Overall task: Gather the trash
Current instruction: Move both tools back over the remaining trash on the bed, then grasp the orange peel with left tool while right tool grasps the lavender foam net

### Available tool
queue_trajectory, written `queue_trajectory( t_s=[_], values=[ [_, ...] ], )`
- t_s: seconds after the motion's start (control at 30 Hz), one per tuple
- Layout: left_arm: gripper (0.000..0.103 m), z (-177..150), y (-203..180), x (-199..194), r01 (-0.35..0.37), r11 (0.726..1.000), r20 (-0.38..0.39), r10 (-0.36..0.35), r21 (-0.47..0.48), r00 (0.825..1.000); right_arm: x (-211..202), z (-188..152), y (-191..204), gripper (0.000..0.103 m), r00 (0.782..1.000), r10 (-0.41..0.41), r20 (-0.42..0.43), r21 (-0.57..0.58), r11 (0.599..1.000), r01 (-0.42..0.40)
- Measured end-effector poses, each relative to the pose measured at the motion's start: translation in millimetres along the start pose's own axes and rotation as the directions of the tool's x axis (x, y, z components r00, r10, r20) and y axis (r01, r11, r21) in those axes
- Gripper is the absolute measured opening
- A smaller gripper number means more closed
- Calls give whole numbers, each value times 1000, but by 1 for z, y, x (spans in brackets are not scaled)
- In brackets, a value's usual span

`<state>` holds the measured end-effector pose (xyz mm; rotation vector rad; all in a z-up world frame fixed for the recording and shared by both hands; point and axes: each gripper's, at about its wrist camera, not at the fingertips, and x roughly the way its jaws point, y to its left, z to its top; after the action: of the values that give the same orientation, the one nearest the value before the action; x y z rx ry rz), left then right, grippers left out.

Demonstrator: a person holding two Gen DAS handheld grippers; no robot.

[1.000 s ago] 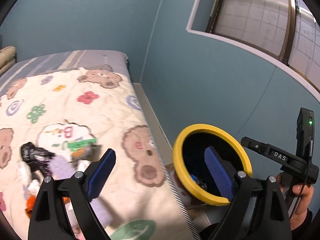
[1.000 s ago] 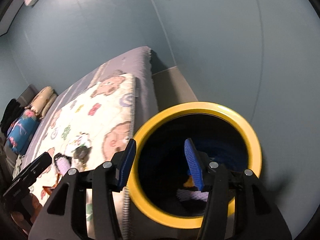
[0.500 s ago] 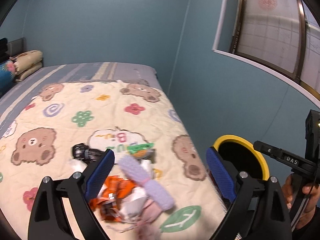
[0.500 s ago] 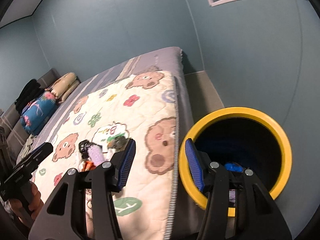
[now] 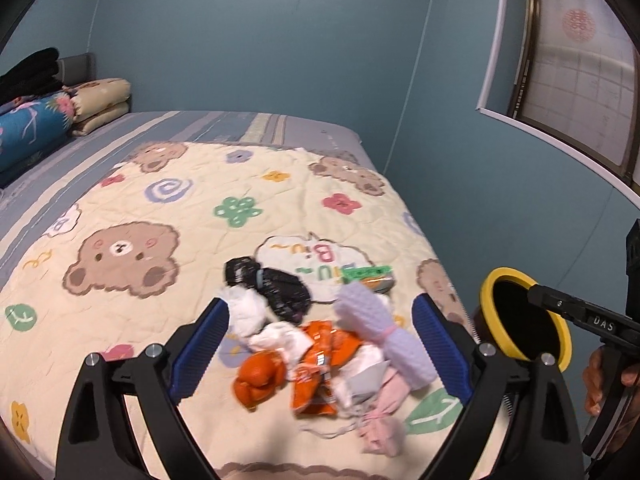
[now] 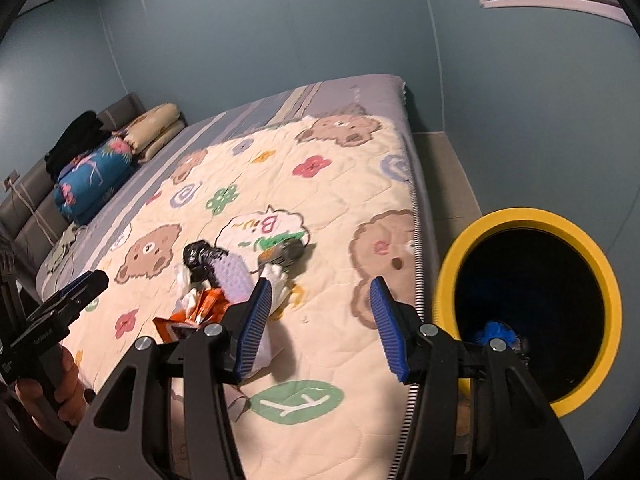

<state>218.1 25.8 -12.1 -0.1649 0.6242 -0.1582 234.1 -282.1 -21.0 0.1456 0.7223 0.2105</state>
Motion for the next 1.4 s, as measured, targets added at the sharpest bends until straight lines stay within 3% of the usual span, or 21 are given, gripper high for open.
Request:
queue_trajectory(
  t_s=[0.57,1.0,1.2,1.4],
  values=[
    [89,-50,70,31,-98,993,-120,90,-59,989,65,-15,55,49,994,-34,-102,-104,994,23],
    [89,-74,82,79,-94,993,-245,75,-68,967,119,-28,76,49,981,-55,-185,-152,988,27],
    [84,-78,76,96,-78,994,-274,55,-72,960,134,-31,77,42,979,-59,-194,-157,987,29],
    [68,-83,72,109,-66,996,-306,43,-62,951,137,-39,84,41,983,-65,-174,-198,980,30]
  ],
)
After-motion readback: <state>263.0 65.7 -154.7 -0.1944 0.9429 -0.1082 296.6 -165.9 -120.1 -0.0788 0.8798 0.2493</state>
